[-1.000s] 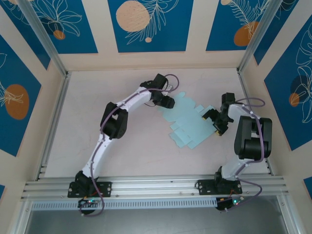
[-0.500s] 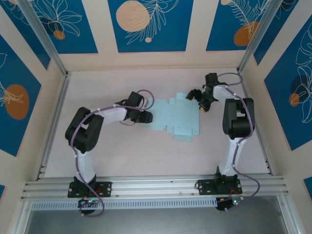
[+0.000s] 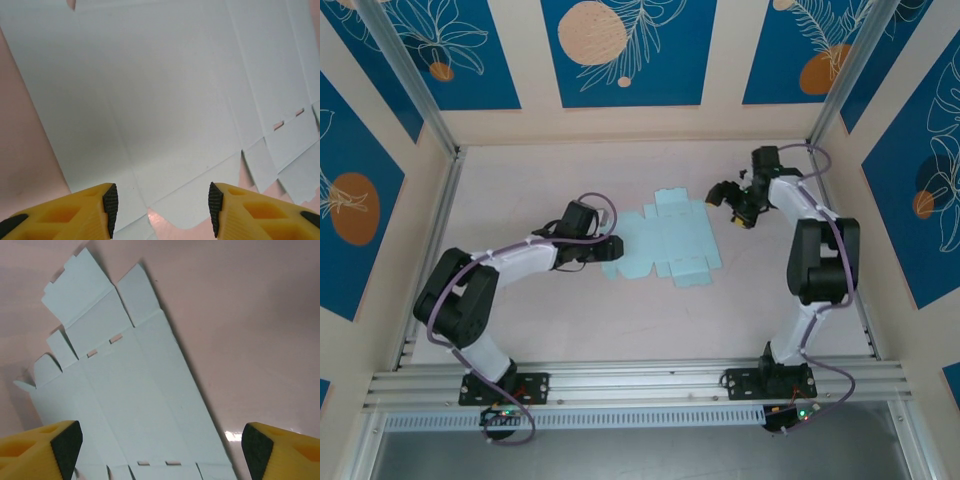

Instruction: Fold the paper box

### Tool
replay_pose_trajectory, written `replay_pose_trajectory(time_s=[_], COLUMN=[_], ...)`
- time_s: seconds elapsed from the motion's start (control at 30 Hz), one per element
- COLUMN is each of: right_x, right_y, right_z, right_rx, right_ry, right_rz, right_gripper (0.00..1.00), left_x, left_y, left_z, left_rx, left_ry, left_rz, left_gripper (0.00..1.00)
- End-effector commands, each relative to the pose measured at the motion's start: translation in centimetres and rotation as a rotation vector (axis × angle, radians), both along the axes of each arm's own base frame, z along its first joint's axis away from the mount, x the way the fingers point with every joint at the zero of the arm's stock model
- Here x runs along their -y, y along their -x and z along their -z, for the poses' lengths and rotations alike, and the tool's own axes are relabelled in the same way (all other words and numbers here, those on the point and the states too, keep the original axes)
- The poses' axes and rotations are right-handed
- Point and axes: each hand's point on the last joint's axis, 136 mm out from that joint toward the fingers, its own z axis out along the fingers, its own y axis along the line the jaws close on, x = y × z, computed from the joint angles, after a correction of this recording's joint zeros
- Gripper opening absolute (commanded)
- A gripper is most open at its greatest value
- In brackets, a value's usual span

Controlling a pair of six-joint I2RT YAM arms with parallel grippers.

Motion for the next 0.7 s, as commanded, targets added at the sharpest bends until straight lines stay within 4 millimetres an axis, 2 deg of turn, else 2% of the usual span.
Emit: replay_pose_trajectory(time_s=[0.0, 0.07, 0.37, 0.47, 0.67], right_x=[-1.0, -0.9, -0.7, -1.2, -2.6], right_y=[2.5, 3.9, 8.4, 8.9, 7.9], right_z=[0.7, 1.8, 4.0, 4.8, 5.7], right_rx=[-0.022, -0.057, -0.133, -0.141, -0.126], right_ry=[-0.074, -0.077, -0.078, -0.110, -0.184], right_rz=[-0.041, -0.030, 0.021, 0.023, -0.005], right_gripper=[0.83, 0.81, 0.81, 0.81, 0.81], left_x=[-0.3, -0.2, 0.4, 0.3, 0.1], left_y=[-1.0, -1.2, -1.6, -1.5, -1.5], left_z=[-1.2, -1.0, 0.4, 1.1, 2.6], left_rx=[0.046, 0.048, 0.029, 0.015, -0.014], left_ry=[-0.032, -0.042, -0.037, -0.043, -0.066], left_rz=[-0.014, -0.005, 0.004, 0.003, -0.010], left_gripper=[0.53, 0.53, 0.49, 0.49, 0.49])
